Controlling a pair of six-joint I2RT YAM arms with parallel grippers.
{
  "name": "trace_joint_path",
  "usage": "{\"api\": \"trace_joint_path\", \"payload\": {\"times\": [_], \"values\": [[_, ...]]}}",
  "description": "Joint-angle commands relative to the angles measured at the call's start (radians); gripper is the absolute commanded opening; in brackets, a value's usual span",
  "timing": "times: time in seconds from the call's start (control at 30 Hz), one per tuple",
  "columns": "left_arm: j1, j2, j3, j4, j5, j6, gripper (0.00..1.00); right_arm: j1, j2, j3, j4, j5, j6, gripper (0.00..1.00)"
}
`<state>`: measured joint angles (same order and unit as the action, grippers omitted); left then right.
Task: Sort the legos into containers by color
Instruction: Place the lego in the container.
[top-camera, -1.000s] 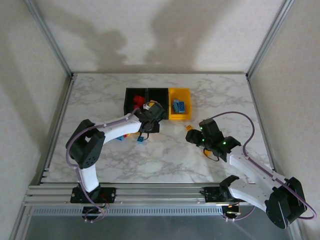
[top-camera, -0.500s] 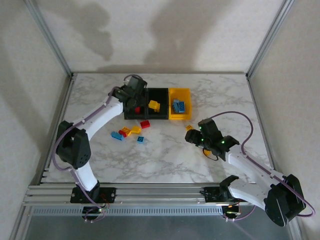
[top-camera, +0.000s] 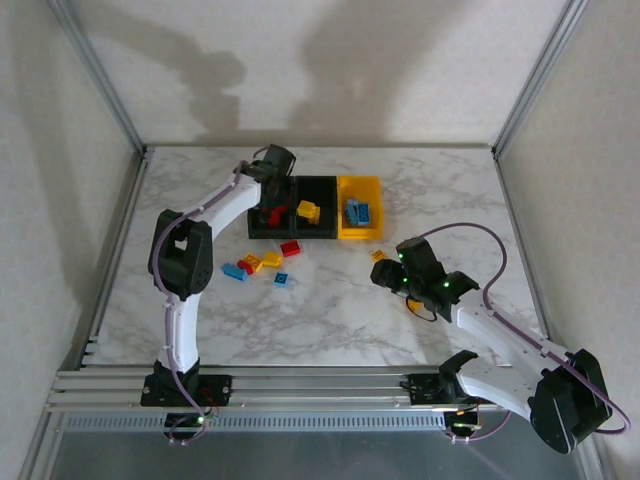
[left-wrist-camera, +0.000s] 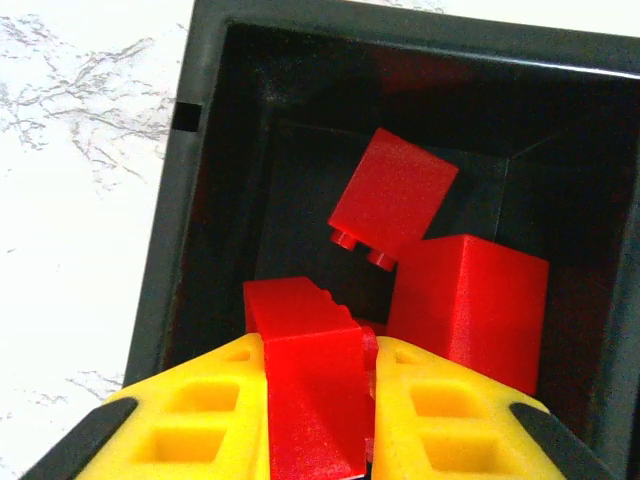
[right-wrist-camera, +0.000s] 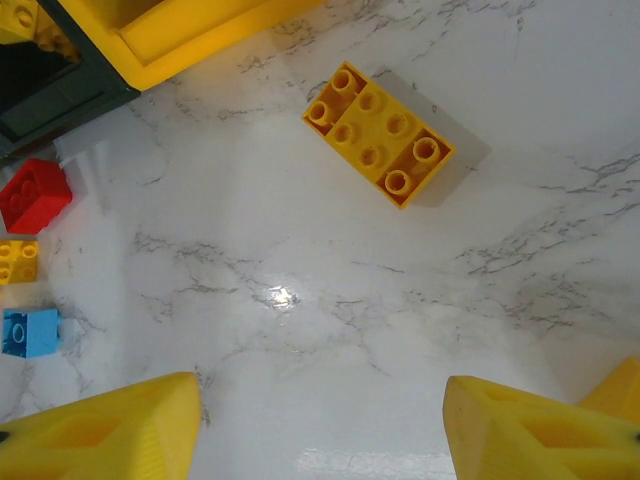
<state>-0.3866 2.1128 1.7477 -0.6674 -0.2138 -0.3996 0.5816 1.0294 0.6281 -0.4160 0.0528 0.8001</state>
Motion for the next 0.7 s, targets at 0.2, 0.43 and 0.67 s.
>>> {"api": "trace_joint_path", "payload": {"times": [0.2, 0.43, 0.67], "values": [[0.011, 0.036, 0.036, -0.046, -0.043, 0.015, 0.24, 0.009, -0.004, 0.022, -0.028, 0.017, 0.007, 0.65], [0.011, 0.018, 0.039, -0.052, -0.041, 0.013, 0.44, 0.009, 0.009, 0.033, -0.022, 0.015, 0.002, 0.65], [0.004, -0.075, 0.008, -0.038, 0.017, 0.0, 0.46, 0.009, 0.014, 0.044, -0.018, 0.01, -0.002, 0.65]]}}
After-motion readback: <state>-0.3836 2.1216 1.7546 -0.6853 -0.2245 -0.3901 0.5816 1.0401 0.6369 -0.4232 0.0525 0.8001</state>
